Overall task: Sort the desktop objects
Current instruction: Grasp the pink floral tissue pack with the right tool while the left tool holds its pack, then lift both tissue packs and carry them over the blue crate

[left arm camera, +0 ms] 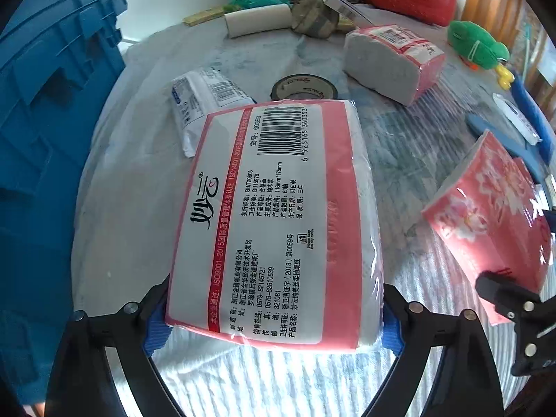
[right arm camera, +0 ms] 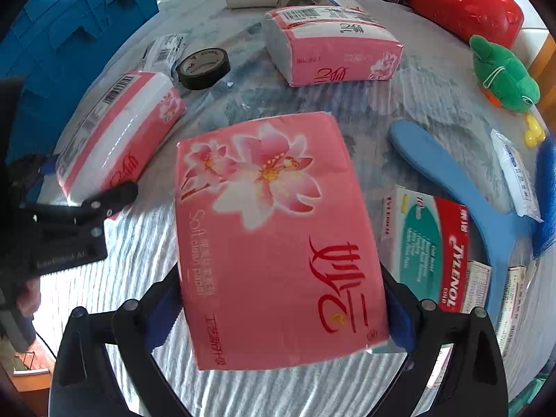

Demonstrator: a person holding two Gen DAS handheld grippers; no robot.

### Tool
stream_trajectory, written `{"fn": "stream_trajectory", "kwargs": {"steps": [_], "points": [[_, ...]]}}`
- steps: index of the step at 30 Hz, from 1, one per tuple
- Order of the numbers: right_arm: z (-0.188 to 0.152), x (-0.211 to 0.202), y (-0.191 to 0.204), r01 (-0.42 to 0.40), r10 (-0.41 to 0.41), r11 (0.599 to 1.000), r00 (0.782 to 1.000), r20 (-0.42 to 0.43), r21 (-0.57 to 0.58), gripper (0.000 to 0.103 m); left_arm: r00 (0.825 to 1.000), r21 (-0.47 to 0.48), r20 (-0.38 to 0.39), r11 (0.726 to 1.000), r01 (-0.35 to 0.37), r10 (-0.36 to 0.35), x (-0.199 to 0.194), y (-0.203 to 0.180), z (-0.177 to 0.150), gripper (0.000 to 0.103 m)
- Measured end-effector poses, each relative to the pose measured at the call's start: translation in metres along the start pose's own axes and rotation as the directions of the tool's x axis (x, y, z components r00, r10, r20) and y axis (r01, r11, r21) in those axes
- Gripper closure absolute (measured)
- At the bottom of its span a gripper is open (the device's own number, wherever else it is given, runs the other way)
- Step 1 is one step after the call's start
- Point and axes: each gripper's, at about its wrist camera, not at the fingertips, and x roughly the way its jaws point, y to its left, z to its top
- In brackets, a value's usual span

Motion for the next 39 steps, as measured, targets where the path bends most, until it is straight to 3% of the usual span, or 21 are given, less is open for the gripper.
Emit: {"fn": "stream_trajectory", "kwargs": {"steps": [3, 10, 15, 19, 23, 25, 30, 34, 39], "points": [[0.001, 0.004, 0.003, 0.017, -0.017, 1.000, 1.000, -0.001, -0.005, 0.004, 1.000, -0.025, -0.008, 1.000, 0.004, -0.004, -0.002, -0.002, -0.008, 0.011], [-0.004, 0.012, -0.001, -0.034, 0.034, 0.999, 0.999, -0.009, 0.012, 0.000, 0.999, -0.054, -0.029, 0.998, -0.020, 0.018, -0.015, -0.016, -0.029, 0.010], [-0.002, 0.012, 0.000, -0.037, 0.037, 0.999, 0.999, 0.010, -0.013, 0.000, 0.999, -0.130, -0.043, 0.991, -0.037, 0.032, -0.013, -0.013, -0.031, 0.007], [-0.002, 0.011, -0.002, -0.050, 0.051, 0.998, 0.998, 0.034, -0.027, 0.000, 0.999, -0.203, -0.044, 0.979, -0.002, -0.007, -0.011, -0.006, -0.034, 0.006], [0.000, 0.009, -0.005, -0.071, 0.070, 0.997, 0.995, 0.068, 0.004, 0.000, 0.999, -0.170, -0.003, 0.985, -0.041, 0.041, -0.016, -0.015, -0.037, 0.011], [-0.001, 0.006, -0.007, -0.083, 0.081, 0.996, 0.994, 0.078, 0.014, 0.010, 0.997, -0.161, 0.005, 0.984, -0.079, 0.081, -0.021, -0.021, -0.039, 0.014], [-0.009, 0.004, -0.012, -0.117, 0.115, 0.993, 0.991, 0.065, 0.022, 0.010, 0.992, -0.164, 0.029, 0.980, -0.114, 0.120, -0.041, -0.031, -0.046, 0.015], [-0.021, -0.033, -0.024, -0.126, 0.126, 0.992, 0.986, 0.108, -0.008, 0.010, 0.986, -0.187, 0.088, 0.975, -0.122, 0.140, -0.072, -0.030, -0.044, 0.015], [-0.004, -0.080, -0.010, -0.111, 0.120, 0.992, 0.966, 0.230, -0.052, 0.010, 0.965, -0.227, 0.182, 0.963, -0.146, 0.189, -0.114, -0.023, -0.034, 0.015]]}}
